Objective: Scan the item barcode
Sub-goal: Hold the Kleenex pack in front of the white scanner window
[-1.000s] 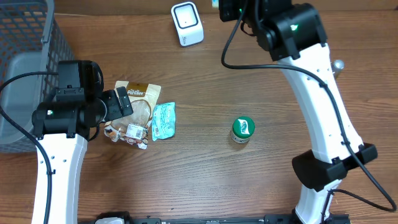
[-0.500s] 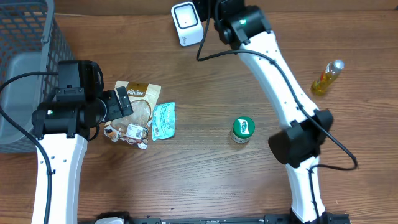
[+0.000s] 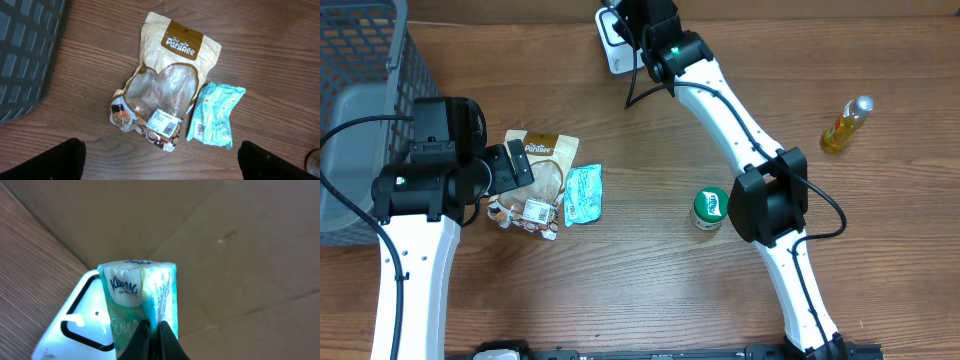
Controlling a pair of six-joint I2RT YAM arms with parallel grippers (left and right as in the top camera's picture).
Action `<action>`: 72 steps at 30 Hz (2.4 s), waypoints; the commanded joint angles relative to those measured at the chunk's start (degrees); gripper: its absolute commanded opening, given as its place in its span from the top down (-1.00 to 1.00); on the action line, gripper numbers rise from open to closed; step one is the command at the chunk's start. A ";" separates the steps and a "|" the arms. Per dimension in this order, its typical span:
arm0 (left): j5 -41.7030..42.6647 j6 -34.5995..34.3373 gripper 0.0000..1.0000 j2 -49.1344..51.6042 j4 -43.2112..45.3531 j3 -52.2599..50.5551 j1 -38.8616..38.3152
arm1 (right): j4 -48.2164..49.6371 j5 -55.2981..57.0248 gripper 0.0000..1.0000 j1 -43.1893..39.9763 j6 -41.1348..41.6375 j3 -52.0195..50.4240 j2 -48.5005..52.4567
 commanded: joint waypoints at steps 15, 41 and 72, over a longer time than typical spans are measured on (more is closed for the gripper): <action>-0.35 0.50 -0.99 0.15 0.04 0.55 -0.39 | 6.14 0.59 0.93 0.15 -3.80 0.76 5.55; -0.37 0.50 -0.99 0.15 0.04 0.55 -0.39 | 8.20 0.81 0.92 0.15 -3.78 0.74 8.90; -0.37 0.50 -0.99 0.15 0.07 0.55 -0.39 | 11.61 4.13 0.93 0.13 -3.76 0.76 8.33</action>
